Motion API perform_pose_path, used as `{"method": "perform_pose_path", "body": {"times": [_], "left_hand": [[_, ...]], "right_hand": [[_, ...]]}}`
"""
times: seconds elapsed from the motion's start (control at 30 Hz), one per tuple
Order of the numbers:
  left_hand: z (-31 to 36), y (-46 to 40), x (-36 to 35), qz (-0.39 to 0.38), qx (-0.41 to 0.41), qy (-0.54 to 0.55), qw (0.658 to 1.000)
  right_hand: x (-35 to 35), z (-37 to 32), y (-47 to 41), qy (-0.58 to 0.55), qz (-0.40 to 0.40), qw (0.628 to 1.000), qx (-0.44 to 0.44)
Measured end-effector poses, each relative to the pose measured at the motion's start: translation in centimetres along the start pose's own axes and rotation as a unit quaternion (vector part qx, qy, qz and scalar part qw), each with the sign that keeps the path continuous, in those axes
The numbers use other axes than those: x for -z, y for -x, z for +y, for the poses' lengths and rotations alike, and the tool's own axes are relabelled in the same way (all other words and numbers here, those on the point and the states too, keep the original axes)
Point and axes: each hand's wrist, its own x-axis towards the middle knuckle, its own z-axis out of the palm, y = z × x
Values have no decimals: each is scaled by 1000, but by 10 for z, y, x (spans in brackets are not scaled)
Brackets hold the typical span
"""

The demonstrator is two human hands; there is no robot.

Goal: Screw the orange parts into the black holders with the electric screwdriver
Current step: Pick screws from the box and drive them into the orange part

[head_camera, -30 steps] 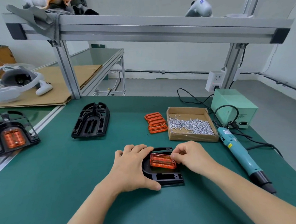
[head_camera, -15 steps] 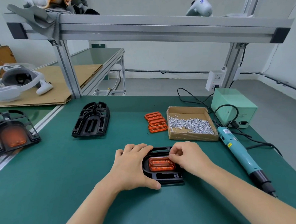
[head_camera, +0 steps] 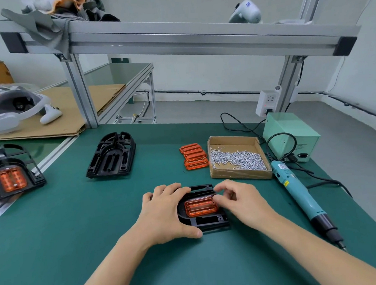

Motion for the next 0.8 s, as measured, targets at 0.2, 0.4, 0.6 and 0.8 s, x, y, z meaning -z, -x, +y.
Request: {"method": "perform_pose_path", "body": {"times": [0.2, 0.4, 0.6, 0.8], "left_hand": [[0, -2, 0, -1, -9, 0, 1000], [6, -11, 0, -13, -21, -4, 1000], [24, -25, 9, 3, -41, 52, 998], [61, -82, 22, 77, -54, 102, 990]], "right_hand": [[41, 26, -1, 193, 112, 973, -52], [77, 55, 0, 380, 108, 902, -175], [86, 71, 9, 404, 53, 879, -249], [86, 80, 12, 327, 33, 896, -299]]}}
